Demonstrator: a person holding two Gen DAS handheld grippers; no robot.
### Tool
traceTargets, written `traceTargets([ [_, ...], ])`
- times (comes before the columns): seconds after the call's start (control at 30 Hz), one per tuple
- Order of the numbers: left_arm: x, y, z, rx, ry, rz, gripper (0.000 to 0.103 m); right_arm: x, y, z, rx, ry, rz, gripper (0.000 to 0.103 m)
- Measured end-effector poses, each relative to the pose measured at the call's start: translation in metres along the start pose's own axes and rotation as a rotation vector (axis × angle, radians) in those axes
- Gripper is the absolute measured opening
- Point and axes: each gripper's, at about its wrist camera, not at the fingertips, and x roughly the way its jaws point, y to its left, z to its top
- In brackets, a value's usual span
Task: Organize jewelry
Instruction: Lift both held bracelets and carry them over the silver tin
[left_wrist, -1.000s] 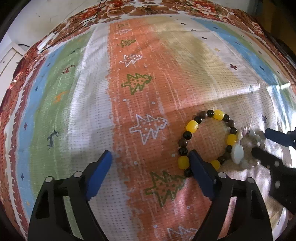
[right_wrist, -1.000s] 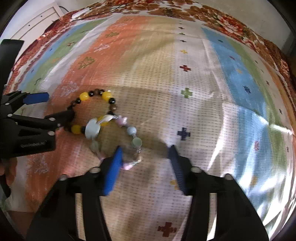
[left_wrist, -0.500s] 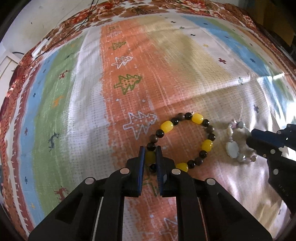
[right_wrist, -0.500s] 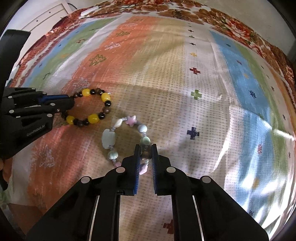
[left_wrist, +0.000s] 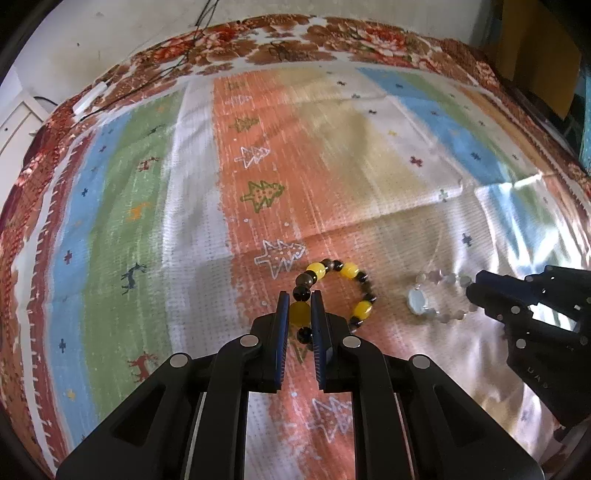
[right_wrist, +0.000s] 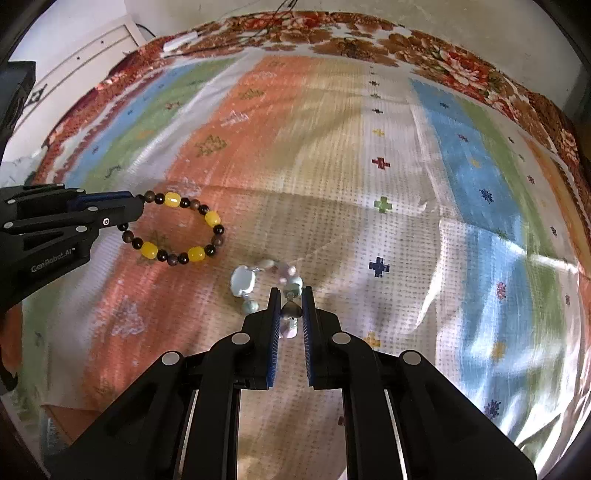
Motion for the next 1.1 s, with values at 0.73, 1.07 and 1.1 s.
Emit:
traceTargets([
  [0.73,-0.062,-0.006,-0.019,-0.084,-0.084,-0.023,0.011,-0.074,0.026,-0.016,-0.041,-0.136,0.063,0.012],
  [1.07,-0.097,-0.008,-0.033,-0.104,-0.143,-0.062,0.011,-0.103,0.032,-0.025,-0.058,-0.219,0.128,0.012],
  [1.1,-0.1,-0.008,-0.035,-0.106,-0.149,-0.067,0.011,-0.105,0.033,-0.026,-0.058,-0.223,0.132,0.012],
])
